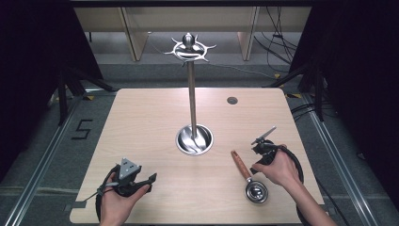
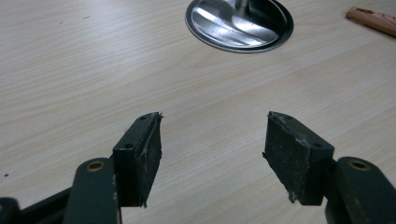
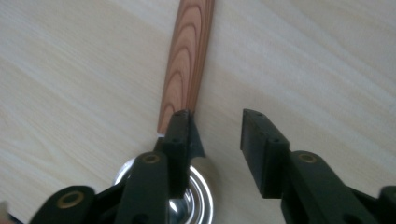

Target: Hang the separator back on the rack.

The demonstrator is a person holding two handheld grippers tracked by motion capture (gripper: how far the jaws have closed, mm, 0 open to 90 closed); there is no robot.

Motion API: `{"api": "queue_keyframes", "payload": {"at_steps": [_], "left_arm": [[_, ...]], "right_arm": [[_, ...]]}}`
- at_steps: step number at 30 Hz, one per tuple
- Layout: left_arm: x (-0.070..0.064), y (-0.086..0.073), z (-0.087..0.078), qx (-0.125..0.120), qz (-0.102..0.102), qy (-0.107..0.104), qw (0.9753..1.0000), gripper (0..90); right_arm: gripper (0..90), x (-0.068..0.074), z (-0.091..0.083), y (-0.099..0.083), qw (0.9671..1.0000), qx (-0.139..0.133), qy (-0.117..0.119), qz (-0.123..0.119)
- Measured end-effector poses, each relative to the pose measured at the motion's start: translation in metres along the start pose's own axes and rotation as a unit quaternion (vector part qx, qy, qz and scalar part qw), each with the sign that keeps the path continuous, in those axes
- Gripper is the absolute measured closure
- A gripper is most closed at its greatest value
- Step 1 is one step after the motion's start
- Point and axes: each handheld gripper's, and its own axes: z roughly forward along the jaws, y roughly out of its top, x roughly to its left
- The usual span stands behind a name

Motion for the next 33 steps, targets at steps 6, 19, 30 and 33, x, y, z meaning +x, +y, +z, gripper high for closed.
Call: {"api": "queue_keyframes", "payload": {"at_steps": [6, 19, 30, 33], "left_arm": [[0.0, 0.0, 0.001, 0.003, -0.003, -0.003, 1.0, 35.8], [0.001, 0.0, 0.0, 0.008, 0.003, -0.004, 1.0, 36.4], [-0.001, 0.0, 0.002, 0.004, -0.001, -0.008, 1.0, 36.4], [0.0, 0.0, 0.002, 0.004, 0.003, -0.008, 1.0, 36.4]], "right_arm": [[58.9, 0.007, 0.001, 0.014, 0.9999, 0.003, 0.011, 0.001], [60.2, 0.027, 0.019, 0.037, 0.9987, 0.048, 0.005, 0.016], [62.7, 0.025, 0.032, 0.042, 0.9974, 0.065, -0.01, 0.031], [63.3, 0.023, 0.035, 0.043, 0.9975, 0.065, -0.008, 0.026]]}}
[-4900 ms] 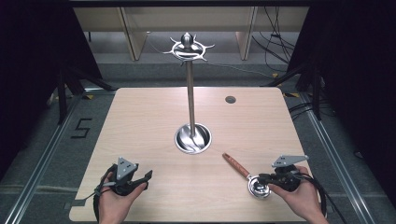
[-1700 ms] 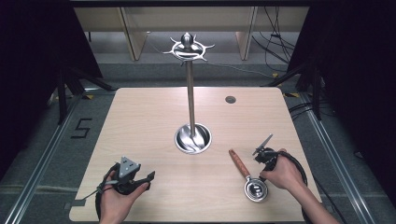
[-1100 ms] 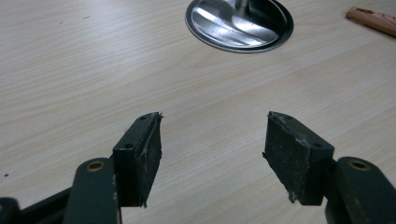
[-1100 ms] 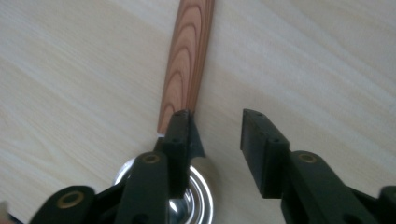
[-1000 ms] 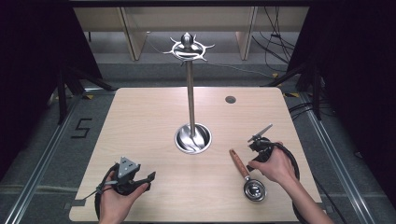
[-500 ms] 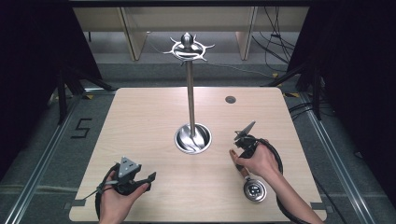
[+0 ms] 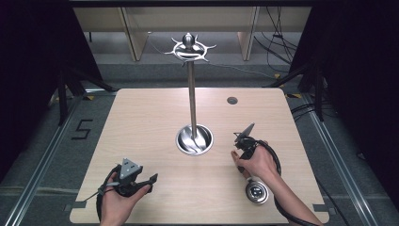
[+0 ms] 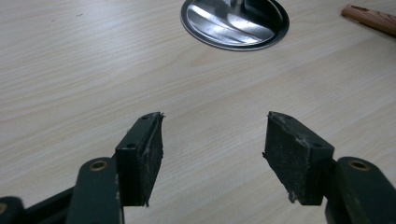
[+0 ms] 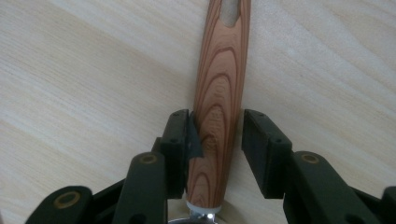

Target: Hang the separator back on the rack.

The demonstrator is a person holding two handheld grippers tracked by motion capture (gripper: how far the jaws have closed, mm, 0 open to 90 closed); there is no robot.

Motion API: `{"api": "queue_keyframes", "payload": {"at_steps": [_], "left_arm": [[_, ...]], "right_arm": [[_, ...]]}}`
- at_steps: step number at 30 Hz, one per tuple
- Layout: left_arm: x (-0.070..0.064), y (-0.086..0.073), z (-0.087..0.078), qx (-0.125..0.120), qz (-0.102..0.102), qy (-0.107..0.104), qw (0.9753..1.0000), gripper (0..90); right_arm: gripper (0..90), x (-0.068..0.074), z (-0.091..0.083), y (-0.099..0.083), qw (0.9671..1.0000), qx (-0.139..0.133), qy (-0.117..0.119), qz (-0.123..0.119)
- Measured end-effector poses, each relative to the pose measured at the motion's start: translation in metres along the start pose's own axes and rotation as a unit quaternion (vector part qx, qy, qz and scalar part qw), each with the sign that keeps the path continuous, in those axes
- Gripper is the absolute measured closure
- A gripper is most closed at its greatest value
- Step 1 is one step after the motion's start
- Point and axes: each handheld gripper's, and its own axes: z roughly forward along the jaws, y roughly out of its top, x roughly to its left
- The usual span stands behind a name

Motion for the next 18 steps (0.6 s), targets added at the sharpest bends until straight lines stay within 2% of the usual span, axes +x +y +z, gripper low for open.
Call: {"api": "queue_keyframes", "payload": {"at_steps": [1, 2, 3, 4, 6, 7, 8, 9, 10, 11, 14, 16, 17, 18], "left_arm": [[-0.0003, -0.0002, 0.0007, 0.0, -0.003, 0.004, 1.0, 36.4], [-0.0003, -0.0001, 0.0005, 0.0, -0.001, 0.002, 1.0, 36.5], [0.0008, 0.0003, -0.0013, 0.012, 0.013, 0.004, 0.9998, 36.5], [0.0028, 0.0008, -0.0029, 0.024, 0.028, 0.002, 0.9993, 36.5], [0.0024, 0.0007, -0.0027, 0.023, 0.026, 0.002, 0.9994, 36.5], [0.0022, 0.0006, -0.0029, 0.023, 0.026, 0.002, 0.9994, 36.5], [0.0025, 0.0004, -0.0025, 0.021, 0.024, -0.001, 0.9995, 36.5], [0.0005, 0.0002, -0.0014, 0.012, 0.012, 0.003, 0.9998, 36.6], [0.0005, 0.0002, -0.0014, 0.012, 0.012, 0.003, 0.9998, 36.6], [0.0025, 0.0007, -0.0031, 0.024, 0.027, 0.003, 0.9993, 36.6], [0.0022, 0.0005, -0.0018, 0.018, 0.022, -0.004, 0.9996, 36.7], [0.0016, 0.0006, -0.0016, 0.019, 0.023, 0.0, 0.9995, 36.8], [0.0017, 0.0005, -0.0013, 0.018, 0.023, -0.003, 0.9996, 37.0], [0.0017, 0.0005, -0.001, 0.017, 0.022, -0.002, 0.9996, 37.2]], "right_arm": [[63.8, 0.0012, -0.0003, 0.0005, 0.9999, 0.005, 0.002, 0.011], [64.2, 0.0011, -0.0006, 0.0012, 0.9999, 0.009, 0.002, 0.008], [64.8, 0.001, 0.0006, 0.0021, 0.9999, 0.006, 0.0, 0.009], [65.5, 0.0005, 0.0006, 0.0033, 0.9998, 0.016, 0.006, 0.013], [65.9, 0.0009, 0.0025, 0.0034, 0.9999, 0.011, -0.001, 0.01], [66.1, 0.0017, 0.0031, 0.0038, 0.9998, 0.015, -0.001, 0.016], [66.3, 0.0005, 0.0049, 0.0036, 0.9999, 0.015, -0.005, 0.005], [66.5, 0.0022, 0.0059, 0.0044, 0.9997, 0.016, -0.002, 0.016], [66.8, 0.0025, 0.0062, 0.0048, 0.9996, 0.021, -0.001, 0.018], [67.0, 0.0022, 0.0064, 0.0049, 0.9997, 0.018, -0.002, 0.016], [68.0, 0.002, 0.0066, 0.005, 0.9995, 0.02, -0.002, 0.024], [68.7, -0.0026, 0.0085, 0.0046, 0.9998, 0.012, -0.011, -0.009], [68.7, 0.0008, 0.0068, 0.0039, 0.9996, 0.022, -0.009, 0.015], [68.9, 0.0003, 0.0056, 0.0033, 0.9995, 0.026, -0.001, 0.019]]}}
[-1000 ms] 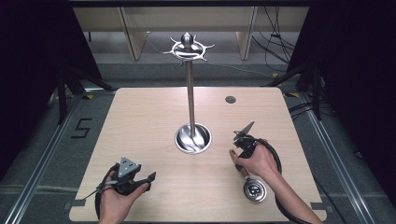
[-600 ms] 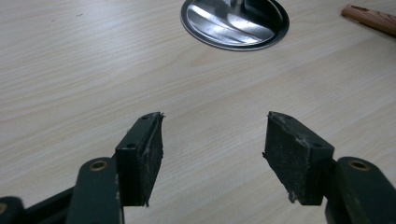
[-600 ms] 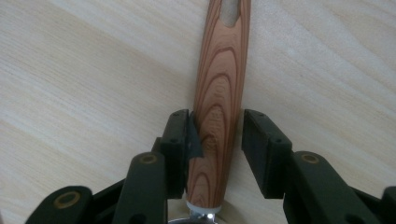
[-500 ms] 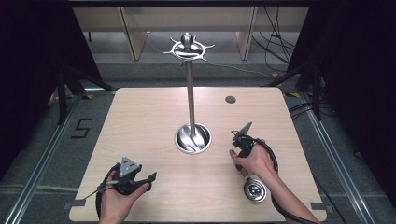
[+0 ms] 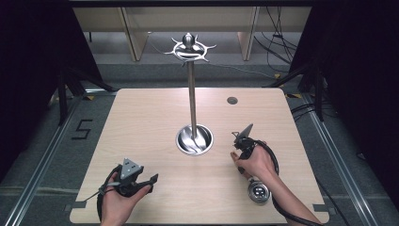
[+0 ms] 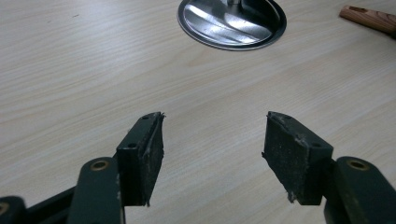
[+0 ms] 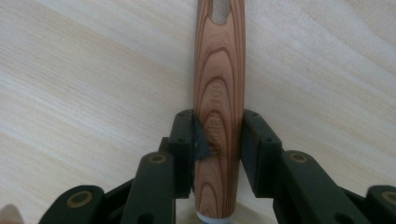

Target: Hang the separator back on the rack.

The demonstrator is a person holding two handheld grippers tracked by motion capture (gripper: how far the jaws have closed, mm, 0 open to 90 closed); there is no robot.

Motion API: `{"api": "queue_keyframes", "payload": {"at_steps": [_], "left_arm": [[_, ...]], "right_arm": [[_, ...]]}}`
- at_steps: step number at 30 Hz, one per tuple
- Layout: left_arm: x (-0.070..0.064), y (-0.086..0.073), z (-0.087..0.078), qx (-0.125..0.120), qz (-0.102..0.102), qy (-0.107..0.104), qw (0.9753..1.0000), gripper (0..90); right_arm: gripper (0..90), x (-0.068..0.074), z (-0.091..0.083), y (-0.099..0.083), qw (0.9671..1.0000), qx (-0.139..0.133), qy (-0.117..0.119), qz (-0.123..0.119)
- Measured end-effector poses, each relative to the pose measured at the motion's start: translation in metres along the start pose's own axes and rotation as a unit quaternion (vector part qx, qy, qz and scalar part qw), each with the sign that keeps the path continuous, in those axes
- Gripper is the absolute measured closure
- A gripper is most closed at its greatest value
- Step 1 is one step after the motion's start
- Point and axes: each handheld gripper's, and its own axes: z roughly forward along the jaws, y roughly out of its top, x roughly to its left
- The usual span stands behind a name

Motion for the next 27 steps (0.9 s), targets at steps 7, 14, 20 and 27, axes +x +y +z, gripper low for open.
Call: {"api": "queue_keyframes", "payload": {"at_steps": [7, 14, 20, 27], "left_arm": [[-0.001, 0.0, 0.0, -0.011, -0.011, -0.002, 0.9999, 37.5], [-0.001, -0.001, 0.001, -0.013, -0.014, -0.001, 0.9998, 37.8], [-0.002, -0.001, 0.002, -0.026, -0.027, -0.003, 0.9993, 38.4], [-0.002, -0.001, 0.002, -0.029, -0.033, -0.006, 0.999, 38.8]], "right_arm": [[69.0, -0.005, -0.007, -0.008, 0.9993, -0.032, 0.02, 0.0], [69.1, -0.007, -0.024, -0.024, 0.9944, -0.099, 0.032, -0.016], [69.1, -0.013, -0.042, -0.044, 0.9767, -0.195, 0.058, -0.069], [69.2, -0.014, -0.055, -0.061, 0.9551, -0.273, 0.063, -0.096]]}}
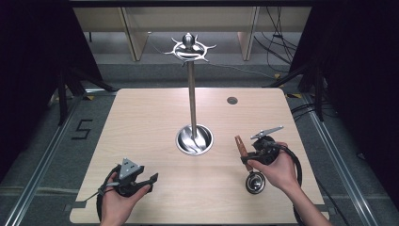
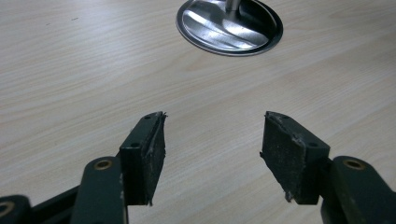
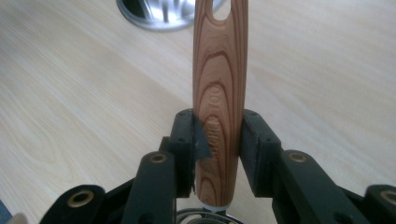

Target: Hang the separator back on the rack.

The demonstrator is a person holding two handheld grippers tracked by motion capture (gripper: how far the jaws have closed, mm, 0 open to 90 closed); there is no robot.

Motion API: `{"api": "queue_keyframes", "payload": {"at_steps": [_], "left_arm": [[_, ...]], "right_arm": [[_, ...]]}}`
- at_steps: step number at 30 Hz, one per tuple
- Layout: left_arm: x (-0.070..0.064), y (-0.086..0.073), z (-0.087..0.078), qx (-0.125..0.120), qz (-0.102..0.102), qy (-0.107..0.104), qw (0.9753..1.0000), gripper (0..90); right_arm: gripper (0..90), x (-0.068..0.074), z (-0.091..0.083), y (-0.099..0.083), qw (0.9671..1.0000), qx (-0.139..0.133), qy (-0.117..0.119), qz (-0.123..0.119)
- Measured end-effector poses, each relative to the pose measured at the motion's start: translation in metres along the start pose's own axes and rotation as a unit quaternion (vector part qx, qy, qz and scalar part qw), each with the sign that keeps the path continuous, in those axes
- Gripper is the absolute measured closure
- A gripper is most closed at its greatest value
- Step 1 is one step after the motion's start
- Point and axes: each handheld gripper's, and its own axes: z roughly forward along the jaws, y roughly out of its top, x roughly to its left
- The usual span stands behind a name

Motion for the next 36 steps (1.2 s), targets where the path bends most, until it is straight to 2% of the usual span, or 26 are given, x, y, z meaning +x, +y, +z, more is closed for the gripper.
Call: {"api": "queue_keyframes", "payload": {"at_steps": [1, 2, 4, 6, 8, 9, 11, 12, 13, 15, 18, 19, 21, 23, 24, 25, 26, 27, 28, 30, 31, 32, 33, 34, 35, 36], "left_arm": [[0.0, 0.0, 0.0, 0.0, 0.004, 0.0, 1.0, 38.9], [0.002, 0.0, -0.001, 0.003, 0.007, -0.004, 1.0, 39.0], [0.001, 0.001, -0.002, 0.004, 0.007, 0.001, 1.0, 39.0], [0.0, 0.001, -0.002, -0.005, -0.005, -0.001, 1.0, 38.7], [0.001, 0.0, -0.001, -0.019, -0.013, -0.008, 0.9997, 38.7], [0.002, 0.001, -0.002, -0.019, -0.01, -0.007, 0.9998, 38.6], [0.001, 0.002, -0.003, -0.022, -0.015, -0.003, 0.9996, 38.6], [0.002, 0.002, -0.003, -0.027, -0.011, -0.01, 0.9995, 38.6], [0.002, 0.002, -0.003, -0.028, -0.012, -0.01, 0.9995, 38.5], [0.002, 0.003, -0.003, -0.037, -0.015, -0.018, 0.9991, 38.8], [0.002, 0.005, -0.005, -0.05, -0.018, -0.023, 0.9983, 38.9], [0.001, 0.007, -0.006, -0.061, -0.022, -0.03, 0.9974, 38.9], [0.0, 0.013, -0.007, -0.075, -0.021, -0.036, 0.9963, 38.6], [-0.003, 0.02, -0.009, -0.091, -0.009, -0.045, 0.9947, 38.2], [-0.005, 0.025, -0.009, -0.102, -0.006, -0.052, 0.9934, 38.3], [-0.009, 0.029, -0.009, -0.108, -0.002, -0.055, 0.9926, 39.0], [-0.012, 0.033, -0.008, -0.114, 0.002, -0.068, 0.9911, 39.6], [-0.015, 0.036, -0.008, -0.116, 0.005, -0.073, 0.9905, 40.4], [-0.019, 0.04, -0.007, -0.12, 0.008, -0.083, 0.9893, 41.5], [-0.028, 0.048, -0.005, -0.12, 0.01, -0.096, 0.988, 43.6], [-0.032, 0.052, -0.002, -0.124, 0.013, -0.109, 0.9862, 44.3], [-0.037, 0.057, -0.001, -0.126, 0.015, -0.113, 0.9855, 45.1], [-0.042, 0.062, 0.0, -0.127, 0.015, -0.122, 0.9842, 45.8], [-0.048, 0.068, 0.003, -0.133, 0.017, -0.136, 0.9816, 46.5], [-0.051, 0.072, 0.003, -0.133, 0.017, -0.142, 0.9808, 47.1], [-0.056, 0.077, 0.005, -0.136, 0.018, -0.149, 0.9792, 47.8]], "right_arm": [[69.2, 0.0, -0.003, -0.001, 0.9999, -0.012, 0.005, -0.002], [69.2, 0.007, -0.008, -0.004, 0.9994, -0.026, 0.005, 0.021], [69.2, 0.008, -0.01, -0.005, 0.9992, -0.037, 0.004, 0.014], [69.2, 0.008, -0.015, -0.009, 0.9969, -0.075, -0.002, -0.023], [69.2, 0.009, -0.016, -0.01, 0.996, -0.086, -0.002, -0.027], [69.2, 0.01, -0.018, -0.012, 0.9928, -0.112, -0.004, -0.044], [69.3, 0.012, -0.02, -0.014, 0.9921, -0.119, -0.003, -0.041], [69.3, 0.012, -0.02, -0.015, 0.9892, -0.137, -0.008, -0.052], [69.2, 0.013, -0.022, -0.017, 0.9887, -0.141, -0.004, -0.051], [69.2, 0.013, -0.022, -0.019, 0.9842, -0.167, -0.008, -0.058], [69.2, 0.014, -0.024, -0.019, 0.9828, -0.173, -0.011, -0.065], [69.3, 0.014, -0.024, -0.019, 0.983, -0.17, -0.01, -0.068], [69.2, 0.013, -0.024, -0.019, 0.9803, -0.18, -0.009, -0.08], [69.2, 0.016, -0.022, -0.019, 0.9794, -0.189, -0.002, -0.071], [69.3, 0.015, -0.021, -0.018, 0.9783, -0.191, -0.003, -0.079], [69.3, 0.016, -0.022, -0.018, 0.9787, -0.188, 0.002, -0.082], [69.2, 0.017, -0.022, -0.018, 0.978, -0.191, 0.0, -0.084], [69.3, 0.02, -0.022, -0.018, 0.9766, -0.201, 0.001, -0.076], [69.3, 0.02, -0.022, -0.017, 0.9746, -0.207, -0.001, -0.086], [69.3, 0.022, -0.024, -0.016, 0.9737, -0.213, 0.004, -0.081], [69.3, 0.024, -0.024, -0.017, 0.9738, -0.215, 0.008, -0.074], [69.3, 0.023, -0.025, -0.016, 0.9712, -0.223, 0.004, -0.085], [69.3, 0.026, -0.025, -0.017, 0.9716, -0.225, 0.008, -0.072], [69.3, 0.026, -0.026, -0.017, 0.9702, -0.23, 0.004, -0.076], [69.3, 0.029, -0.026, -0.017, 0.9704, -0.232, 0.009, -0.065], [69.2, 0.029, -0.027, -0.017, 0.9695, -0.236, 0.012, -0.066]]}}
